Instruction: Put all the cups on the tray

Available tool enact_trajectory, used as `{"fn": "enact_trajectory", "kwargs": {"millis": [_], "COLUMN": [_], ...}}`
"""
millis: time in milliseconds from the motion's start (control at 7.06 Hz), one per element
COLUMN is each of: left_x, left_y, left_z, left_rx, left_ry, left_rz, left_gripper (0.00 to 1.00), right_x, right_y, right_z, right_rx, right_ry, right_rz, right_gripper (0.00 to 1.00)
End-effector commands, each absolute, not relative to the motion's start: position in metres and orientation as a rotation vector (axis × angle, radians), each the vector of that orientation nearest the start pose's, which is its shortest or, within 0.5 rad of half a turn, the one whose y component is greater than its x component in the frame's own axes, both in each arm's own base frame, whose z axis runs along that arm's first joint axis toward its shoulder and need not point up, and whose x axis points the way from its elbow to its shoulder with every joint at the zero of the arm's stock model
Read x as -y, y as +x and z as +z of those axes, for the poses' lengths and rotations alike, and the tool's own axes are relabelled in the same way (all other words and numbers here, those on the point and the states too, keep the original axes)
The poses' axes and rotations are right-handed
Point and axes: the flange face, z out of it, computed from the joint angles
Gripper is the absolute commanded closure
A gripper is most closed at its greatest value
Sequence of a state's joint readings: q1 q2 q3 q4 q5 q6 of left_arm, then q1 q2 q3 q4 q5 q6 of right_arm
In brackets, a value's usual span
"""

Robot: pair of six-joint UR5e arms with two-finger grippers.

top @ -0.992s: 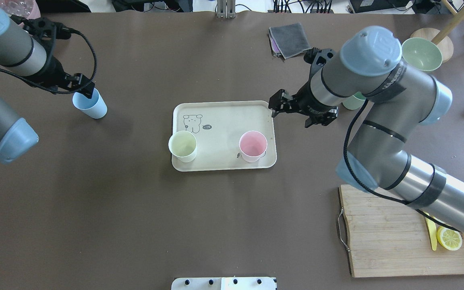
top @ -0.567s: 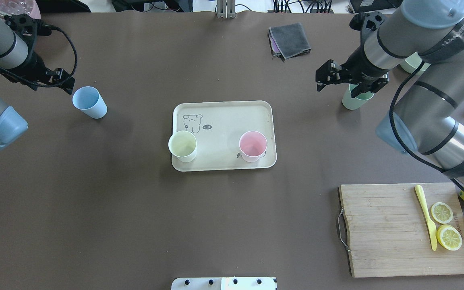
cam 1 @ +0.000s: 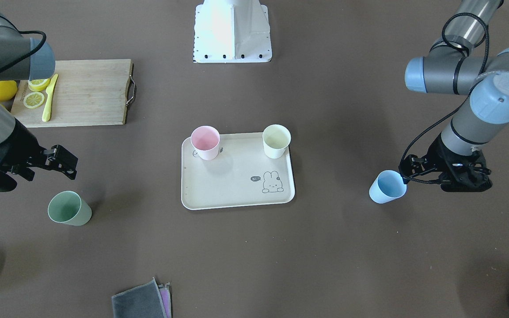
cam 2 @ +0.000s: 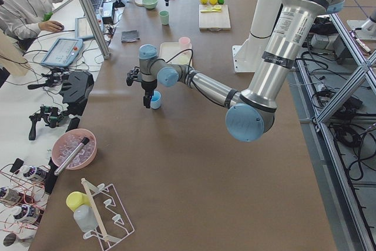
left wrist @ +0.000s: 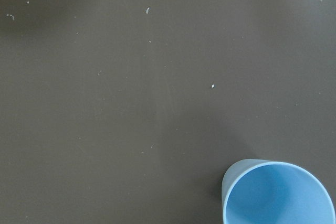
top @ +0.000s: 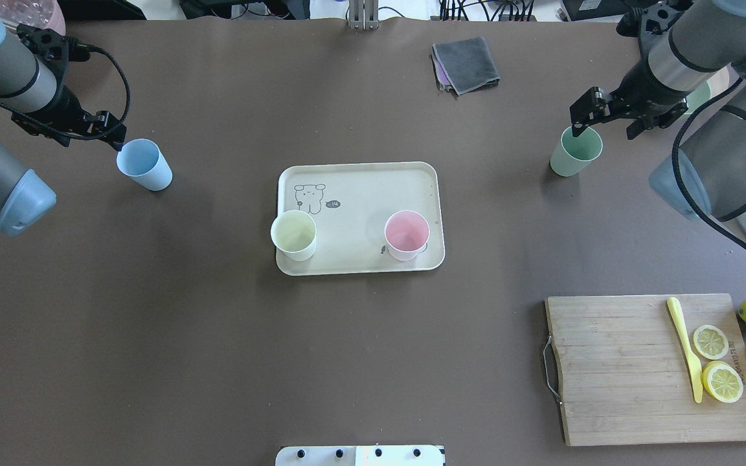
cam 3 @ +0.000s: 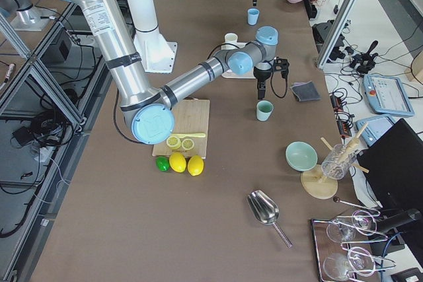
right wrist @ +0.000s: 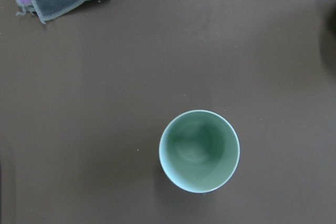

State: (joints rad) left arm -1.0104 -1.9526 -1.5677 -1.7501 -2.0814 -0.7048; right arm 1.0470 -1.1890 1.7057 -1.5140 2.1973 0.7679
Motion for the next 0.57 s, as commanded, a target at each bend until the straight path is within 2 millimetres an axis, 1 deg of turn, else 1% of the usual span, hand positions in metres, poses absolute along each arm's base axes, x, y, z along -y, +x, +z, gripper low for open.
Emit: {"fn": "enact_trajectory", "kwargs": {"millis": [0,142,283,425], "left_x": [0.599,0.601,0.600,0.594], "left_y": [0.295,0.302,0.305,0.315], "left_z": [0.438,0.449,0.449,0.442], "left_rx": [-0.733,-0.744,-0.754,-0.769], "left_ry": [0.138,0.150,0.150,0.133], "left_rz": [0.003,0.015,-0.002,-0.032], "left_gripper": [0.13,0.19,0.31,0.41], "right_x": [0.584,0.587,0.596,0.599], "right_y": [-0.229,-0.230,-0.237,-0.241], "right_z": [0.391,0.402,0.424,0.433], "right_rx": [0.826,0.815,0.797,0.796], "right_ry": [0.066,0.059,0.034,0.032], "right_rz": [0.037,0.032,0.040,0.036], "right_gripper": [0.00,0.00,0.00,0.00]}}
